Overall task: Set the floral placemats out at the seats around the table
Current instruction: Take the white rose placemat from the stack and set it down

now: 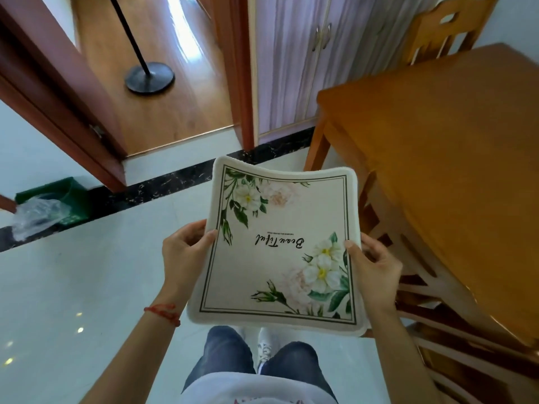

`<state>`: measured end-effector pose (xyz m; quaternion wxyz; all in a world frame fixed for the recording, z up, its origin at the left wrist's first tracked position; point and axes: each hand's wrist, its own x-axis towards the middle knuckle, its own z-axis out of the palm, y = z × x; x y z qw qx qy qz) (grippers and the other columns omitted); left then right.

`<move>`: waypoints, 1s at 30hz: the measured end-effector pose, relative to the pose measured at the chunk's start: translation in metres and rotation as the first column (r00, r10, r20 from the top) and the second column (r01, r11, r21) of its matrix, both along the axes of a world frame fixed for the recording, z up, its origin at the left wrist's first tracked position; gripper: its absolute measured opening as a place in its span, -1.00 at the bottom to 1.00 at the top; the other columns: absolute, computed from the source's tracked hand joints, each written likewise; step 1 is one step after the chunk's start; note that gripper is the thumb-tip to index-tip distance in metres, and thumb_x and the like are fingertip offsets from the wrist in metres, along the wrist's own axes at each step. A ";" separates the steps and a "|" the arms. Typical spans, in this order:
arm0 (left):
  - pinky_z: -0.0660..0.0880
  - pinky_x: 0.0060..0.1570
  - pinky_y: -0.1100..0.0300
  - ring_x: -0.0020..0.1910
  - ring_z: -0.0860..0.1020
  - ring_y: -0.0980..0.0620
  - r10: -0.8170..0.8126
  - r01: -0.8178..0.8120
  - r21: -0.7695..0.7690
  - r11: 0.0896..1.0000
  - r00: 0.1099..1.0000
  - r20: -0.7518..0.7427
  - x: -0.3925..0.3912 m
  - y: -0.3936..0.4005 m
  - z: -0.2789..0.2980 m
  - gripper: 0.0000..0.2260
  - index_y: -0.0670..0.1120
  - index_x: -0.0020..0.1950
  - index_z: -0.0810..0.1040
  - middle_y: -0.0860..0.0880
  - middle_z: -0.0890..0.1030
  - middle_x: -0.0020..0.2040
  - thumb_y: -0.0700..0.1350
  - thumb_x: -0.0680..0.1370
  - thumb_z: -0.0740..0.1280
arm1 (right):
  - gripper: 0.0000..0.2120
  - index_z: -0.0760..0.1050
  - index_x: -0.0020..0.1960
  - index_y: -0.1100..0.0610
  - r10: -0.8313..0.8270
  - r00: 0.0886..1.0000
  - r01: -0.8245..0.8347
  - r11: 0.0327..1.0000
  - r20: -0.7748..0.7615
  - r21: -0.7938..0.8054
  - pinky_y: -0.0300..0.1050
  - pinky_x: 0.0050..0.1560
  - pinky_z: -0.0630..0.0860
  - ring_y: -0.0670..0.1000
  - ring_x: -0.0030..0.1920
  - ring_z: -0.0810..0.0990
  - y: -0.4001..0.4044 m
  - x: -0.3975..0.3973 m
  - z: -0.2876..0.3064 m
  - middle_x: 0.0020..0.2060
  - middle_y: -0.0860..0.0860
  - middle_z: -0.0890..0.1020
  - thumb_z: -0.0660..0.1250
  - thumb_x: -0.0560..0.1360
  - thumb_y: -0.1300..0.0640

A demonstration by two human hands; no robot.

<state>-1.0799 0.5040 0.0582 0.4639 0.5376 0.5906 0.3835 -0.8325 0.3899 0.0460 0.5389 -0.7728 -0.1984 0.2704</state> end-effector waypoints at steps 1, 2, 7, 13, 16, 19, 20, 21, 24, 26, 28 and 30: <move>0.57 -0.31 0.34 -0.29 0.64 0.18 -0.018 0.018 0.000 1.000 1.000 0.006 0.007 0.006 0.001 -0.82 -0.07 0.04 0.59 0.13 0.66 -0.27 -0.25 0.46 0.37 | -0.75 0.59 0.09 0.09 -0.021 1.000 0.021 1.000 0.006 0.008 -0.02 -0.11 0.62 0.06 -0.21 0.66 0.001 0.004 0.002 -0.28 0.02 0.67 0.42 0.42 0.18; 0.57 -0.31 0.34 -0.29 0.64 0.18 -0.037 0.037 -0.002 0.999 0.999 0.012 0.015 0.012 0.002 -0.81 -0.08 0.05 0.59 0.13 0.65 -0.23 -0.25 0.46 0.37 | -0.76 0.59 0.09 0.10 -0.043 0.999 0.043 0.999 0.005 0.013 -0.05 -0.14 0.61 0.03 -0.24 0.65 0.001 0.009 0.003 -0.29 0.01 0.66 0.41 0.42 0.19; 0.54 -0.32 0.38 -0.29 0.63 0.20 -0.172 0.172 0.000 0.985 0.985 0.024 0.051 0.043 0.003 -0.81 -0.08 0.03 0.60 0.27 0.65 -0.30 -0.27 0.46 0.37 | -0.79 0.60 0.05 0.08 -0.168 0.986 0.168 0.986 -0.001 0.020 -0.01 -0.18 0.61 0.08 -0.27 0.65 0.002 0.028 0.003 -0.31 0.05 0.66 0.41 0.42 0.20; 0.54 -0.31 0.40 -0.32 0.62 0.22 -0.321 0.321 -0.004 0.947 0.946 0.038 0.093 0.084 0.006 -0.82 -0.15 0.03 0.62 0.12 0.66 -0.22 -0.29 0.45 0.37 | -0.79 0.57 -0.08 -0.08 -0.353 0.936 0.352 0.934 0.007 0.064 -0.23 -0.22 0.59 -0.13 -0.34 0.60 0.003 0.039 0.009 -0.41 -0.17 0.64 0.41 0.42 0.23; 0.53 -0.30 0.42 -0.35 0.59 0.27 -0.391 0.390 0.028 0.920 0.920 0.014 0.114 0.106 0.010 -0.82 -0.10 0.00 0.63 0.09 0.66 -0.23 -0.29 0.43 0.39 | -0.80 0.58 -0.03 -0.03 -0.435 0.901 0.433 0.896 -0.002 0.101 -0.33 -0.27 0.56 -0.14 -0.32 0.61 0.005 0.039 0.015 -0.34 -0.11 0.65 0.40 0.43 0.24; 0.50 -0.28 0.46 -0.38 0.56 0.31 -0.444 0.444 0.027 0.896 0.896 0.003 0.131 0.125 0.012 -0.80 -0.06 -0.02 0.63 0.08 0.65 -0.25 -0.30 0.42 0.40 | -0.80 0.58 0.02 0.04 -0.505 0.863 0.503 0.858 -0.011 0.101 -0.41 -0.29 0.52 -0.22 -0.32 0.61 0.008 0.036 0.019 -0.26 -0.08 0.65 0.39 0.44 0.24; 0.49 -0.28 0.47 -0.38 0.56 0.31 -0.467 0.467 0.020 0.884 0.884 0.007 0.136 0.131 0.012 -0.81 -0.05 -0.04 0.64 0.14 0.65 -0.28 -0.29 0.42 0.41 | -0.79 0.57 0.04 0.03 -0.528 0.849 0.526 0.845 -0.003 0.101 -0.40 -0.27 0.53 -0.21 -0.31 0.62 0.009 0.034 0.020 -0.26 -0.08 0.65 0.39 0.44 0.23; 0.49 -0.26 0.45 -0.38 0.55 0.30 -0.492 0.492 0.014 0.870 0.870 0.020 0.141 0.135 0.013 -0.81 -0.02 -0.07 0.65 0.19 0.64 -0.33 -0.29 0.42 0.41 | -0.78 0.57 0.05 0.01 -0.553 0.833 0.549 0.830 0.014 0.098 -0.37 -0.26 0.54 -0.20 -0.31 0.62 0.009 0.033 0.020 -0.27 -0.08 0.65 0.39 0.43 0.22; 0.51 -0.22 0.39 -0.36 0.55 0.26 -0.552 0.553 0.008 0.833 0.832 0.044 0.157 0.143 0.018 -0.72 0.11 -0.19 0.61 0.23 0.64 -0.38 -0.31 0.42 0.40 | -0.78 0.57 0.04 -0.03 -0.607 0.792 0.601 0.794 0.068 0.088 -0.41 -0.31 0.52 -0.22 -0.33 0.61 0.007 0.028 0.025 -0.29 -0.14 0.65 0.39 0.43 0.21; 0.48 -0.27 0.47 -0.36 0.57 0.29 -0.599 0.599 0.019 0.800 0.799 0.054 0.168 0.144 0.021 -0.76 0.04 -0.14 0.62 0.19 0.64 -0.35 -0.32 0.42 0.39 | -0.77 0.57 0.05 -0.03 -0.640 0.764 0.635 0.768 0.082 0.083 -0.39 -0.31 0.53 -0.21 -0.32 0.62 0.002 0.027 0.026 -0.31 -0.15 0.66 0.40 0.43 0.20; 0.47 -0.26 0.48 -0.32 0.58 0.30 -0.644 0.644 0.020 0.764 0.762 0.061 0.180 0.142 0.024 -0.80 -0.07 -0.02 0.64 0.11 0.65 -0.23 -0.31 0.43 0.39 | -0.77 0.59 0.04 -0.05 -0.670 0.736 0.666 0.742 0.096 0.074 -0.32 -0.26 0.57 -0.16 -0.29 0.64 -0.003 0.027 0.028 -0.32 -0.17 0.67 0.41 0.42 0.18; 0.49 -0.23 0.46 -0.30 0.59 0.29 -0.679 0.680 0.016 0.733 0.730 0.070 0.193 0.139 0.025 -0.79 -0.09 0.03 0.63 0.10 0.65 -0.20 -0.30 0.43 0.39 | -0.78 0.59 0.03 -0.04 -0.699 0.709 0.694 0.715 0.096 0.085 -0.35 -0.28 0.55 -0.17 -0.28 0.64 -0.009 0.030 0.032 -0.30 -0.23 0.67 0.41 0.42 0.18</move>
